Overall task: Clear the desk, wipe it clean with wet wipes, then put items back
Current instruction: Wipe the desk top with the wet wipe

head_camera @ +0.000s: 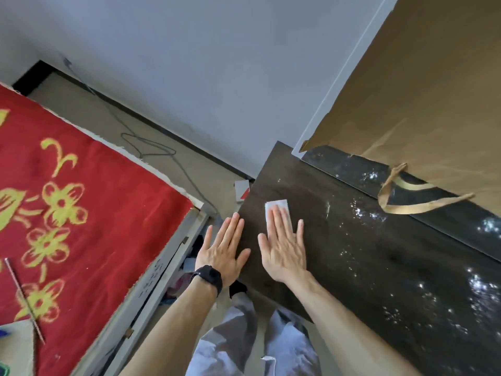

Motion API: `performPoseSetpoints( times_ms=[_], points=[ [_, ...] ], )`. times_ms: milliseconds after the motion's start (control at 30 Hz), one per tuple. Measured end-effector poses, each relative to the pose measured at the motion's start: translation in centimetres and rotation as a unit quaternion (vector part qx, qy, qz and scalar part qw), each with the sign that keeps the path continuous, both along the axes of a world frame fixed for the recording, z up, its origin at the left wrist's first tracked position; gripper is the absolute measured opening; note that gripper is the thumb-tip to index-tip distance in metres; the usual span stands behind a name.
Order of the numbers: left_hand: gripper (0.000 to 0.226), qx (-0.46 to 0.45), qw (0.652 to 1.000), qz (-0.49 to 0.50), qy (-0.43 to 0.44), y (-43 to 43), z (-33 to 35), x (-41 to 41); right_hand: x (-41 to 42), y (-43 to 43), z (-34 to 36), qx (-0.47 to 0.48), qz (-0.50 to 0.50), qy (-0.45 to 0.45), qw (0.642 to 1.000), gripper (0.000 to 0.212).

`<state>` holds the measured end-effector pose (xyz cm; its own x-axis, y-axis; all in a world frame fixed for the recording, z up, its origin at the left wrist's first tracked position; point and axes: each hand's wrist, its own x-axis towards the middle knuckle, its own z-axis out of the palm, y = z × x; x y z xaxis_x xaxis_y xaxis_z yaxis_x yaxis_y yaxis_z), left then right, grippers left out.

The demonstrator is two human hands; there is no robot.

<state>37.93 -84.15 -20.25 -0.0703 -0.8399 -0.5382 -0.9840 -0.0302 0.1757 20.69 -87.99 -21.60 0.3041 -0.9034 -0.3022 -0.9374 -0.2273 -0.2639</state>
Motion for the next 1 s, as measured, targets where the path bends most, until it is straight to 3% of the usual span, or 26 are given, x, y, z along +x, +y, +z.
performPoseSetpoints(
  times_ms=[167,300,467,533,667,767,900,1000],
  points=[
    [0.068,0.017,0.999,-0.016,-0.034,-0.2,-0.3,-0.2,4.1,-9.4,-0.3,-0.015,0.013,-0.025,0.999,0.059],
    [0.068,0.017,0.998,-0.031,-0.048,-0.4,-0.3,-0.1,-2.2,-9.4,-0.9,0.004,-0.173,0.005,0.985,0.063],
    [0.070,-0.037,0.996,-0.054,-0.066,-0.1,-0.5,0.3,-10.0,-4.2,0.2,0.036,-0.387,0.036,0.921,0.066],
    [0.071,-0.020,0.995,-0.066,-0.068,-0.3,-0.4,0.2,-8.2,-3.5,0.4,0.040,-0.384,0.032,0.922,0.067],
    [0.070,-0.008,0.995,-0.066,-0.072,-0.5,-0.2,0.1,-1.5,-5.3,-0.5,-0.014,-0.182,0.010,0.983,0.070],
    [0.070,-0.003,0.995,-0.069,-0.078,-0.6,-0.2,-0.2,-0.9,-8.7,-0.7,-0.024,-0.094,0.005,0.995,0.069],
    [0.072,-0.031,0.994,-0.070,-0.082,-0.4,-0.5,0.1,-6.9,-9.4,-0.8,-0.005,-0.194,0.016,0.981,0.066],
    [0.074,-0.016,0.993,-0.082,-0.089,-0.4,-0.2,0.0,-12.9,-6.9,-0.6,0.007,-0.343,0.038,0.938,0.067]
  ],
)
